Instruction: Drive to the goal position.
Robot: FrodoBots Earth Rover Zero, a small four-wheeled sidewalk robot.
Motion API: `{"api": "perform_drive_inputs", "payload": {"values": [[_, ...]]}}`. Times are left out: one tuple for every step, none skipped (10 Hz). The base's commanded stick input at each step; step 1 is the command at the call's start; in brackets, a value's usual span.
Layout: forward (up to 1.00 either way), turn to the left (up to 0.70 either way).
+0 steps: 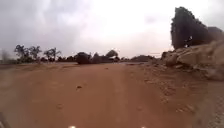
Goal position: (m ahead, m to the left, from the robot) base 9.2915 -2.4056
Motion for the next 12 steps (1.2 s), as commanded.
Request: {"api": "perform_drive_inputs", "payload": {"values": [[0.5,0.0],[0.5,0.0],[0.5,0.0],[0.5,0.0],[0.5,0.0],[0.5,0.0],[0.5,0.0],[0.5,0.0],[0.5,0.0],[0.5,0.0],[0.5,0.0],[0.5,0.0]]}}
